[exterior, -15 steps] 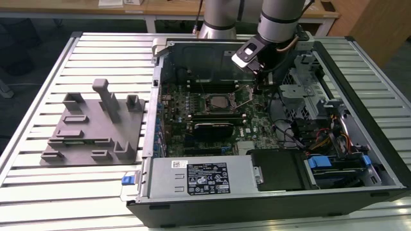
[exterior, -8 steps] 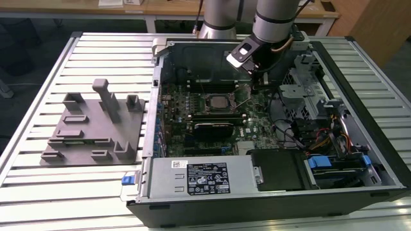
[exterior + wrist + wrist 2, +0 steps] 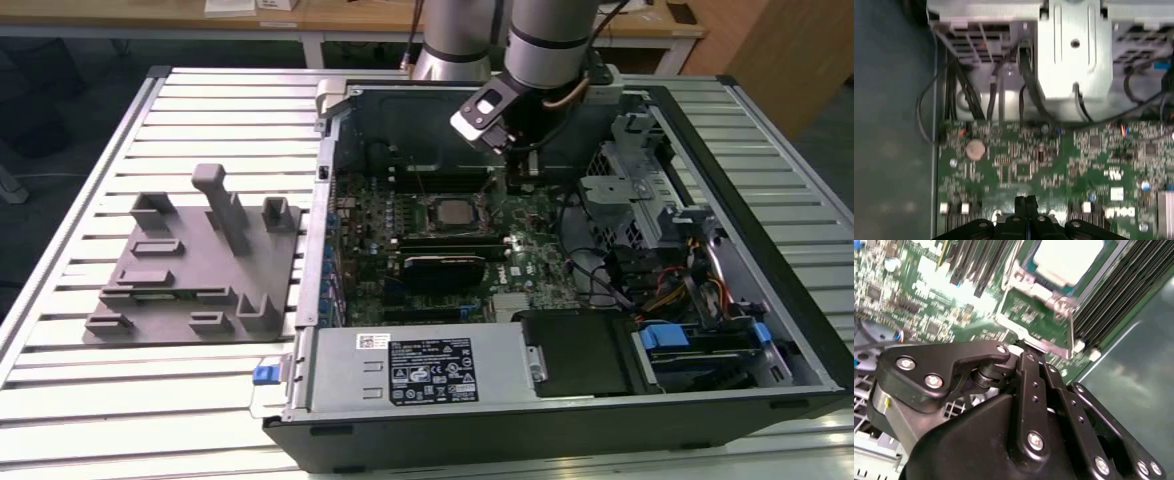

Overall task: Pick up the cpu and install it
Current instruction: 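Close the cpu cover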

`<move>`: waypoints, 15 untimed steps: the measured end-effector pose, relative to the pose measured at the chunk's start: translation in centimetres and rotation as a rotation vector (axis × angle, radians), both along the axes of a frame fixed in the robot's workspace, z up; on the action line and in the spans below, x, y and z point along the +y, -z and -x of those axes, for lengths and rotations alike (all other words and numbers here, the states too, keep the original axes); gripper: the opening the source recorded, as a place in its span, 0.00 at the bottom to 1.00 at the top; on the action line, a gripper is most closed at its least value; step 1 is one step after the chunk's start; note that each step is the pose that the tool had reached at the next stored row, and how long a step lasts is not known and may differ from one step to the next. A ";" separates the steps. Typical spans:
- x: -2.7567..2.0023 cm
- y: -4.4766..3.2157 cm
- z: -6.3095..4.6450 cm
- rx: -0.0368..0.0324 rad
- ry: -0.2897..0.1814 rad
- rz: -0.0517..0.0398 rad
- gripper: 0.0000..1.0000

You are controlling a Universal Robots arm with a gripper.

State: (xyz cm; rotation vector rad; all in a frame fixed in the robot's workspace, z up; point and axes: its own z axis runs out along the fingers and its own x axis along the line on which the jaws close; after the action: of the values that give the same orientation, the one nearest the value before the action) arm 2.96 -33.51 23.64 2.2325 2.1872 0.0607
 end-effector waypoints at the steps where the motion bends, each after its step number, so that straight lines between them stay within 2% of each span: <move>1: 0.00 0.00 0.4 0.0000 0.000 -0.0018 0.11; 7: 0.00 0.00 2.6 -0.0001 0.000 -0.0106 0.11; 15: 0.00 0.00 2.8 0.0000 0.000 -0.0106 0.11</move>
State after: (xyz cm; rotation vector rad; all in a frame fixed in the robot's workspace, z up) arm 0.17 -33.51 23.64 2.2385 2.1917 0.0725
